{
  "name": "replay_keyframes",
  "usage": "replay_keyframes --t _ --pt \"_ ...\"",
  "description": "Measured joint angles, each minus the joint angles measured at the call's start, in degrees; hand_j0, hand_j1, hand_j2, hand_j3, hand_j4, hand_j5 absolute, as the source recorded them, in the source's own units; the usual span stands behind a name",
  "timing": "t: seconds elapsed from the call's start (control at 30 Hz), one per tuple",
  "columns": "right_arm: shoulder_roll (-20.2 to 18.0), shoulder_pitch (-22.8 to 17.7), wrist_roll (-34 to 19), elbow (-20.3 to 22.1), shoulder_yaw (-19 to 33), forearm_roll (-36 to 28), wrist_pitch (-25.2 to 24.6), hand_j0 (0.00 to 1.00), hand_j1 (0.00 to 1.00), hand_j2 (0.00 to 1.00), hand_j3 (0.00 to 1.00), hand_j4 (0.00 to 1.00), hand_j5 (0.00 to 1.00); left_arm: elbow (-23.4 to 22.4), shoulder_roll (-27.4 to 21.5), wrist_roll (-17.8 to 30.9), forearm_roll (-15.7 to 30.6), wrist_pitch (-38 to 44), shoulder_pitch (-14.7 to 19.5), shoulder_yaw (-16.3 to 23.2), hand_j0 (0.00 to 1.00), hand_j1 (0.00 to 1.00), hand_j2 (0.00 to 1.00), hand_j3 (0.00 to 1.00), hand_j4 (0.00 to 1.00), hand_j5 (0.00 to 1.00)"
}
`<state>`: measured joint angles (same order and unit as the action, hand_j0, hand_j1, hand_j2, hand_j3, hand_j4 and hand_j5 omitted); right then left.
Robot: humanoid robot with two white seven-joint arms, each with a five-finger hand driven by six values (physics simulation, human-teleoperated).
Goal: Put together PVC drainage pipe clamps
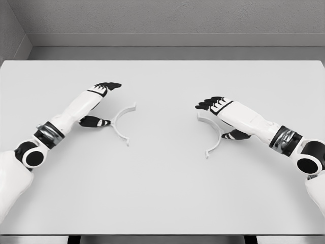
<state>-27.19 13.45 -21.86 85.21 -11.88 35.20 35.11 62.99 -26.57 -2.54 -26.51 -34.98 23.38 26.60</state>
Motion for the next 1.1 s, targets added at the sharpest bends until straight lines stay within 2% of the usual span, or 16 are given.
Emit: replay_keyframes --t 0.57,0.77,1.1 --pt "-0.01 0.53 0.02 -1.79 -0.08 0.5 0.0 1.0 1.0 1.0 1.0 1.0 1.0 0.17 1.34 0.02 -0.8 0.0 0.09 0.08 1.0 1.0 1.0 1.0 1.0 1.0" --pt "0.17 2.11 0.02 -2.53 -1.51 0.74 -0.01 1.0 1.0 1.0 1.0 1.0 1.0 0.17 2.08 0.02 -0.84 0.0 0.35 0.13 1.0 1.0 1.0 1.0 1.0 1.0" --pt "1.68 2.55 -0.05 -2.84 -3.26 0.83 0.01 1.0 1.0 1.0 1.0 1.0 1.0 0.28 2.73 0.02 -1.13 0.0 0.35 0.15 1.0 1.0 1.0 1.0 1.0 1.0"
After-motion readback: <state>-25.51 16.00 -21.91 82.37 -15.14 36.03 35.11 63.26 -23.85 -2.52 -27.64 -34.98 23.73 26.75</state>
